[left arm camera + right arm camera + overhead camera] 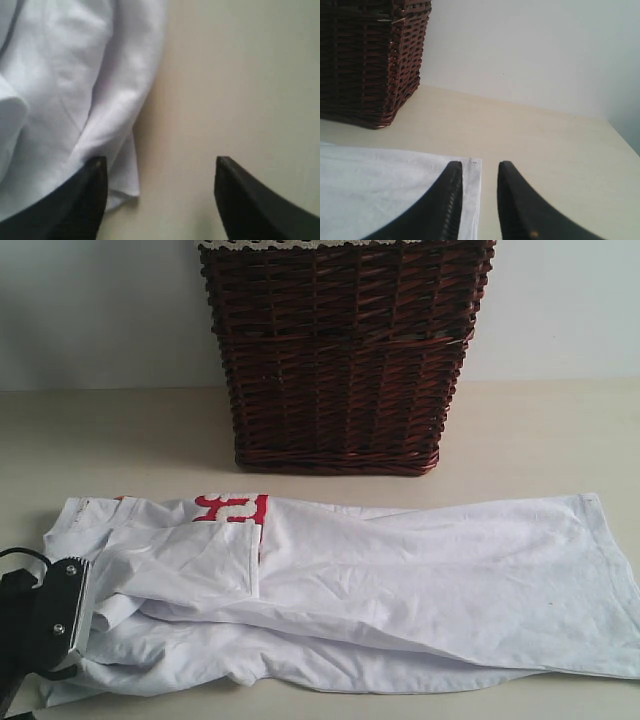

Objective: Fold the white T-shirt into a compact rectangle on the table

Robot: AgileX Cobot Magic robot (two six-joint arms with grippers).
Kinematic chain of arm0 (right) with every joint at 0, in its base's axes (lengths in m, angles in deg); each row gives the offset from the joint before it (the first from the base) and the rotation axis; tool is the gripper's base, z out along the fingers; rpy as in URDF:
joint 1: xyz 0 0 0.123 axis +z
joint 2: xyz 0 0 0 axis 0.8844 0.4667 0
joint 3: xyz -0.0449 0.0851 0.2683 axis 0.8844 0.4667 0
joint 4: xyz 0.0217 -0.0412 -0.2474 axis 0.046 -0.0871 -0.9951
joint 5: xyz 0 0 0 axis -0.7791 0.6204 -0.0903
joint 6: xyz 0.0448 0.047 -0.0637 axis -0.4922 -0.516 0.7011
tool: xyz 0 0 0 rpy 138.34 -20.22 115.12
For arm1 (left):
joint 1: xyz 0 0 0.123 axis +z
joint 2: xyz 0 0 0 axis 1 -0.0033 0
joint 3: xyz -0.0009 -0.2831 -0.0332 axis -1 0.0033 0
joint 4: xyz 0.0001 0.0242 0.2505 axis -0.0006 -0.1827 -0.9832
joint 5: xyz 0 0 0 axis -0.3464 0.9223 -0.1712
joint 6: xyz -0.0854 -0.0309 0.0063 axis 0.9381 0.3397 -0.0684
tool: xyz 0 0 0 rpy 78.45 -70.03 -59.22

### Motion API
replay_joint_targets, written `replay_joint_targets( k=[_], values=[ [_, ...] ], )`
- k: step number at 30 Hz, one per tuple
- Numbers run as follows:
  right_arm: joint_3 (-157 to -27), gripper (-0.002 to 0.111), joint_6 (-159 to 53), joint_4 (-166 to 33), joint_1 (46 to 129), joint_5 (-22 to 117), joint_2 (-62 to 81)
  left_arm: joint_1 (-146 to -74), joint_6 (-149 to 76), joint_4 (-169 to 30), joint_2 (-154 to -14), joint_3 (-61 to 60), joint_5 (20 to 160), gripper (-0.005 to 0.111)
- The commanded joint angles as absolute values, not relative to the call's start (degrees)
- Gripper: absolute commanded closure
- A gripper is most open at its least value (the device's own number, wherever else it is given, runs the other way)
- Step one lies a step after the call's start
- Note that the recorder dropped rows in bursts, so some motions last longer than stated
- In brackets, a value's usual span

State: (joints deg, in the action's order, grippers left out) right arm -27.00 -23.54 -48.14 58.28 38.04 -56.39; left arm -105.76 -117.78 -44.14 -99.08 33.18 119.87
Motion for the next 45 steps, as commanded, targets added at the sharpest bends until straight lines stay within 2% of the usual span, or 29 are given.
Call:
replay_joint_targets(
  k=[1, 8, 14, 20, 24, 26, 30, 36, 45],
  values=[
    [-26.9, 0.083, -23.7, -48.3, 58.0, 38.5, -56.4, -105.7, -117.5, -43.3, -99.1, 33.4, 119.3, 0.049],
    [-26.9, 0.083, -23.7, -48.3, 58.0, 38.5, -56.4, -105.7, -116.0, -43.3, -97.8, 33.4, 121.7, 0.066],
    [-26.9, 0.083, -23.7, -48.3, 58.0, 38.5, -56.4, -105.7, -117.9, -39.6, -98.2, 33.4, 120.4, 0.067],
    [-26.9, 0.083, -23.7, -48.3, 58.0, 38.5, -56.4, -105.7, -131.5, -23.9, -101.5, 33.4, 118.6, 0.067],
    [-26.9, 0.083, -23.7, -48.3, 58.0, 38.5, -56.4, -105.7, -132.8, -22.4, -102.2, 33.4, 117.5, 0.069],
    [-26.9, 0.083, -23.7, -48.3, 58.0, 38.5, -56.4, -105.7, -132.8, -22.8, -102.2, 33.4, 116.5, 0.076],
    [-26.9, 0.083, -23.7, -48.3, 58.0, 38.5, -56.4, -105.7, -132.8, -22.8, -102.2, 33.4, 115.9, 0.106],
    [-26.9, 0.083, -23.7, -48.3, 58.0, 38.5, -56.4, -105.7, -132.5, -23.0, -101.7, 33.4, 116.4, 0.107],
    [-26.9, 0.083, -23.7, -48.3, 58.0, 38.5, -56.4, -105.7, -132.5, -22.8, -93.3, 33.1, 120.3, 0.107]
  ],
)
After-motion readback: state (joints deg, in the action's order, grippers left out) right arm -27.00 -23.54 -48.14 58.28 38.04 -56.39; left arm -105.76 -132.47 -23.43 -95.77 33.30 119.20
